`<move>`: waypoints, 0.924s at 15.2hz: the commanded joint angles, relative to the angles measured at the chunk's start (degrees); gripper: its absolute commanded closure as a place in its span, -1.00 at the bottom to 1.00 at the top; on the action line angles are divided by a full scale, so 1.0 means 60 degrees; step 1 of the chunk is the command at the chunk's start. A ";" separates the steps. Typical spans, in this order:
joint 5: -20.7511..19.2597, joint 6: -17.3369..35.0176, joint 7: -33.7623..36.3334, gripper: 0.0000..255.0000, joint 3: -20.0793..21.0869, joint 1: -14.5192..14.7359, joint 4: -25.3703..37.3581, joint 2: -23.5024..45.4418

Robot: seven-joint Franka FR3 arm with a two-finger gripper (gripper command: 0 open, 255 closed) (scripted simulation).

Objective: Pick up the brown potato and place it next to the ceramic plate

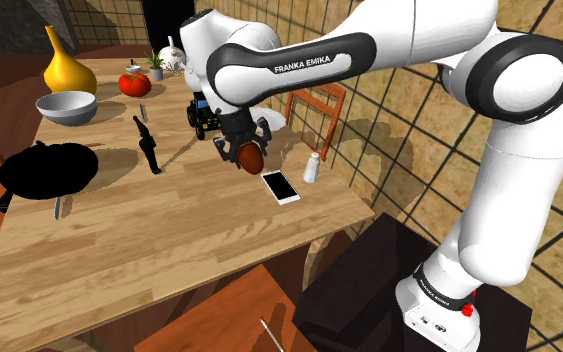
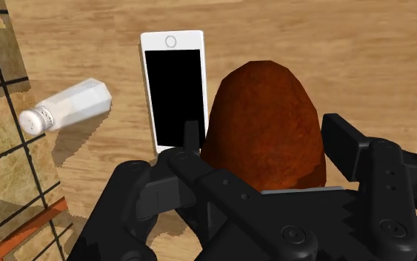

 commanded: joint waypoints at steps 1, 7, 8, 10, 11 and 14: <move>0.0011 -0.0254 -0.0044 1.00 0.0009 0.0022 0.0248 -0.0007; -0.0129 -0.0479 -0.0680 1.00 -0.0219 -0.0302 0.0727 0.0117; -0.0184 -0.0470 -0.0870 1.00 -0.0297 -0.0411 0.0828 0.0187; -0.0296 -0.0464 -0.1247 1.00 -0.0450 -0.0621 0.1071 0.0354; -0.0353 -0.0467 -0.1435 1.00 -0.0527 -0.0721 0.1213 0.0452; -0.0527 -0.0505 -0.1992 1.00 -0.0751 -0.1005 0.1731 0.0806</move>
